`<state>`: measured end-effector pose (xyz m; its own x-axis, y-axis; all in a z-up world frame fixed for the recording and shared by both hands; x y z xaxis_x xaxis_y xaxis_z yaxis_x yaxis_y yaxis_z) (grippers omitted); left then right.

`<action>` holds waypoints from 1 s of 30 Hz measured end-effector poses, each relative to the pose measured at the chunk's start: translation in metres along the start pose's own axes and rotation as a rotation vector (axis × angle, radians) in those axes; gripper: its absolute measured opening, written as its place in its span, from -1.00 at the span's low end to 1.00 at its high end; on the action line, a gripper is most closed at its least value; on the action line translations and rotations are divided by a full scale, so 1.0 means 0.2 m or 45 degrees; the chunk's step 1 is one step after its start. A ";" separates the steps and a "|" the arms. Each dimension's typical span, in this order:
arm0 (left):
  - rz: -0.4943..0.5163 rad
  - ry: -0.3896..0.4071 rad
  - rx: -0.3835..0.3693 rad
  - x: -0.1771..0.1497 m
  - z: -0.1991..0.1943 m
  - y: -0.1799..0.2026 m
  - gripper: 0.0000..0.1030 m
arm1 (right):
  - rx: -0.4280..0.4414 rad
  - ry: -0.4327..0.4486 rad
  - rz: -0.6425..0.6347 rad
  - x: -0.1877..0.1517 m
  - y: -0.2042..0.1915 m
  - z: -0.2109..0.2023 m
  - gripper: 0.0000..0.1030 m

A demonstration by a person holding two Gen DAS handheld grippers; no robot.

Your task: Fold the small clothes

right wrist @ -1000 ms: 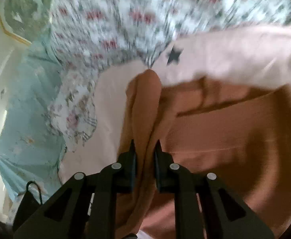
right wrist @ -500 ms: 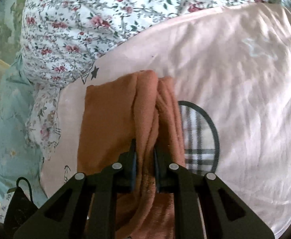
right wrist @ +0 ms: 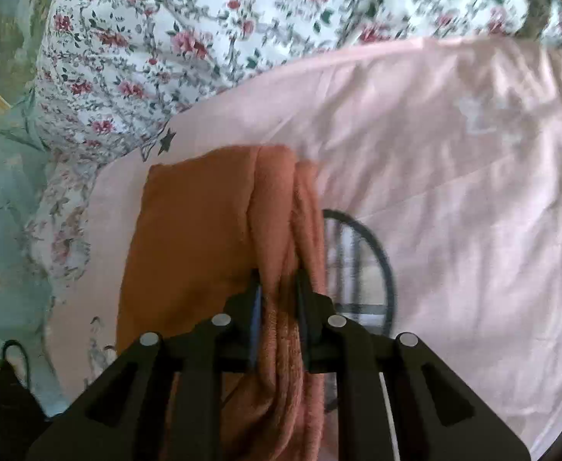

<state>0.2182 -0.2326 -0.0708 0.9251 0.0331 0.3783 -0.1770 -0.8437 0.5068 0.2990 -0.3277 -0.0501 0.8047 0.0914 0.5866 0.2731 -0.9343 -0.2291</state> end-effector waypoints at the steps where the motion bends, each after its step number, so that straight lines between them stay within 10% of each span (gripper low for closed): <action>1: -0.007 0.007 0.007 -0.02 -0.05 -0.02 -0.04 | -0.016 0.000 0.021 -0.01 0.01 -0.03 -0.50; 7: -0.177 0.110 0.073 -0.02 -0.30 -0.29 0.39 | 0.095 -0.001 0.158 -0.09 0.01 -0.12 0.55; 15: -0.507 0.089 0.055 0.09 -0.28 -0.72 0.50 | 0.144 -0.114 0.132 -0.18 -0.06 -0.03 0.56; 30: -0.550 -0.005 -0.012 0.20 0.00 -0.82 0.46 | 0.193 -0.141 0.183 -0.20 -0.04 0.10 0.56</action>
<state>0.2851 -0.0924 -0.1386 0.9161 0.3804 0.1266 0.2241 -0.7478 0.6249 0.2755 -0.3172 -0.0871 0.8918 0.0059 0.4525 0.2205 -0.8788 -0.4232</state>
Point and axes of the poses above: each gripper's, at about its wrist camera, not at the fingertips, and z roughly the way its jaws point, y to its right, x to its top, the point moved 6 cm from there along z, roughly the way its jaws point, and after that the axes turned 14 degrees about -z, right-handed, at the moved point
